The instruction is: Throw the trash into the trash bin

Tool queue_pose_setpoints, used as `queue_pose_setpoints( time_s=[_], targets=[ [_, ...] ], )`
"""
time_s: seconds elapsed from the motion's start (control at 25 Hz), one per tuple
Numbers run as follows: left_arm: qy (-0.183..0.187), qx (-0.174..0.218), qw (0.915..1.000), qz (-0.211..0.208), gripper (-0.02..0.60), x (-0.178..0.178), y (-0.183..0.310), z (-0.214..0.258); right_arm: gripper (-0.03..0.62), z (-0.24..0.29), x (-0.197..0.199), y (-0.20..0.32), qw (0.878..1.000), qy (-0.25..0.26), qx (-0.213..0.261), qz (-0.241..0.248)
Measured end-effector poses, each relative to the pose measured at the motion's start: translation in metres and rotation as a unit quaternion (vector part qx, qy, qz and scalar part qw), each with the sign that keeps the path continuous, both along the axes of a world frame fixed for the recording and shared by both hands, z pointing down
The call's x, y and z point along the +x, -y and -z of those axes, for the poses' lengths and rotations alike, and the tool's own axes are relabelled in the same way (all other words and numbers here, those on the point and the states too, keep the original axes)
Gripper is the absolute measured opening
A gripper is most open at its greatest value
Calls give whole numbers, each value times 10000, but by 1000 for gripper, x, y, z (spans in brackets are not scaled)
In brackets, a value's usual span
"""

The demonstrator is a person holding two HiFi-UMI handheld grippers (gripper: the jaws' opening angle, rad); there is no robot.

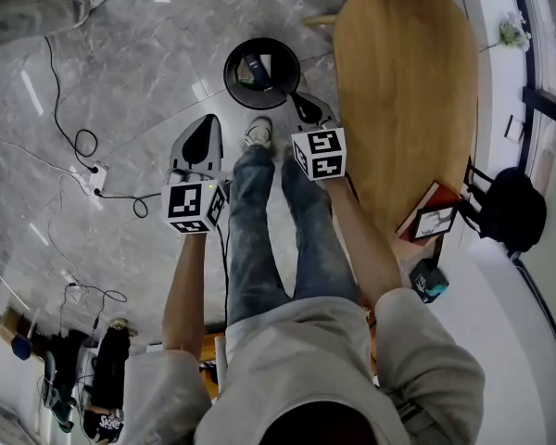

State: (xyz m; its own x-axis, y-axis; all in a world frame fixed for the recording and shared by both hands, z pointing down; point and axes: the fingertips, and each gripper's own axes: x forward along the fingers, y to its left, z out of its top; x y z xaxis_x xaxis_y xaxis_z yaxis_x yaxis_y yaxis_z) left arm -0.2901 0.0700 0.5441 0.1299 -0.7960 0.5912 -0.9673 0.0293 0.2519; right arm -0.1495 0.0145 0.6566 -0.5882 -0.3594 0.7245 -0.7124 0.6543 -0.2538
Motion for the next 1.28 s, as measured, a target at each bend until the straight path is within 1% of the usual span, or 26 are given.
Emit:
queue_pose_setpoints(
  time_s=[0.12,0.28,0.48,0.68,0.84,1.08,1.2,1.28],
  targets=[
    [2,30,9998,-197,18,15,10,3,31,24,28,6,9990,148,207,-375],
    [-16,77,9986,-529,18,43,24,6,30,46,90,11,9938,78,420,-1023],
    [-39,91,9950,-995,18,82,42,8,30,67,175,9,9806,-76,572,-1871],
    [4,207,9911,-1318,18,121,57,25,31,95,238,1,9684,-90,733,-2381],
    [50,412,9886,-1446,18,143,71,53,29,129,270,3,9609,-76,1000,-2582],
    [51,503,9883,-1436,18,164,73,104,29,202,292,9,9584,58,1324,-2527],
    [47,761,9867,-1433,18,174,90,135,29,239,301,27,9533,69,1676,-2511],
    [54,904,9851,-1465,18,178,96,157,29,260,306,34,9497,87,1820,-2547]
  ],
)
